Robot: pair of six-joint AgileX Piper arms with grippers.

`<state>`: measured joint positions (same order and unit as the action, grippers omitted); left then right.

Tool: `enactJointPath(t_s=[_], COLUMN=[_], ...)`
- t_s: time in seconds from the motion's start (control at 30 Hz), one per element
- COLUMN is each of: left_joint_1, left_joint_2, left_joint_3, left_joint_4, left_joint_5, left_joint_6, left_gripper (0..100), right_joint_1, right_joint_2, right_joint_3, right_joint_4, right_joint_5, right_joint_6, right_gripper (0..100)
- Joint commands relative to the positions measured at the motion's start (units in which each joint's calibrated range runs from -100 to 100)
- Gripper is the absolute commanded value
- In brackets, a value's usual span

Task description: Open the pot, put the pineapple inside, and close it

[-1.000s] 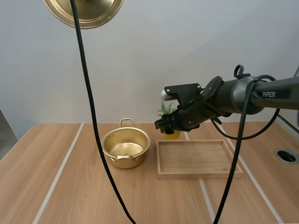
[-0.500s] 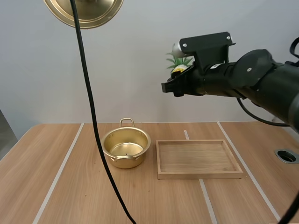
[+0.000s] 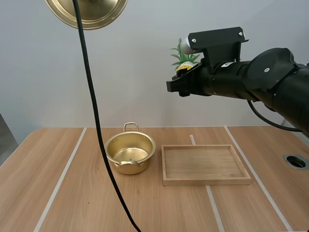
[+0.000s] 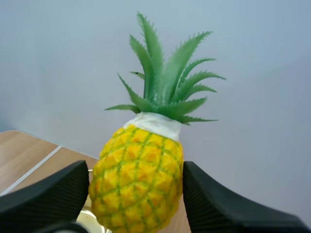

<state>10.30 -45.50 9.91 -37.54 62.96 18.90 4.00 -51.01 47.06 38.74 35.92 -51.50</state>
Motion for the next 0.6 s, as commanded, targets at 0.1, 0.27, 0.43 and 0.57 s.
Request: enactJointPath(t_s=[0.1,0.27,0.43,0.57], left_joint_1=[0.07,0.07,0.07,0.07], left_joint_2=[-0.38,-0.38,-0.38,-0.38], left_joint_3=[-0.46,-0.46,-0.46,-0.46], left_joint_4=[-0.82,-0.82,-0.82,-0.82], left_joint_5=[-1.32,-1.32,-1.32,-1.32], left_joint_6=[-0.49,-0.49,-0.49,-0.49], left_gripper=[0,0,0,0], right_joint_1=[0.07,0.07,0.07,0.35], right_joint_2=[2.5,6.43,9.76,12.49], right_joint_3=[-0.69,-0.69,-0.69,-0.69], right_joint_4=[8.75,14.77,20.08,23.87], right_joint_5=[1.45,5.93,8.6,9.75], right_joint_6=[-8.33,-14.09,-19.6,-23.55], right_gripper=[0,0,0,0])
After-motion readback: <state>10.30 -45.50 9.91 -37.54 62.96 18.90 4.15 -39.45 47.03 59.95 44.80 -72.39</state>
